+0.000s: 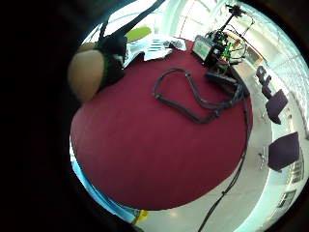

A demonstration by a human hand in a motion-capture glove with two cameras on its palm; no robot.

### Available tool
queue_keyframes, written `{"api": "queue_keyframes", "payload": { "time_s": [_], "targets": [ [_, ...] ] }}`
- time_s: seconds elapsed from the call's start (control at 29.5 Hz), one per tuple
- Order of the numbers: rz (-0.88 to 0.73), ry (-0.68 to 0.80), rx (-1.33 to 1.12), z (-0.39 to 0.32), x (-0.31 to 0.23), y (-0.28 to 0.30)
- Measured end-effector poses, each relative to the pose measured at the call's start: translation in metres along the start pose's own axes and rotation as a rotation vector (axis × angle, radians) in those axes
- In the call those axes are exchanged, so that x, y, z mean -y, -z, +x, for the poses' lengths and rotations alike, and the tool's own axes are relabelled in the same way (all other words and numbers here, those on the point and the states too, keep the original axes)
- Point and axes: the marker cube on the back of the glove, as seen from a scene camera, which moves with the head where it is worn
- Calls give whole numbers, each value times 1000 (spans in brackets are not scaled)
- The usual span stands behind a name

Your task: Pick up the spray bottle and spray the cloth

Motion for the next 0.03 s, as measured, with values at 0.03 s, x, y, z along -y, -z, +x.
{"api": "queue_keyframes", "payload": {
  "time_s": [0.03],
  "targets": [
    [2, -3, -1, 0, -1, 0]
  ]
}}
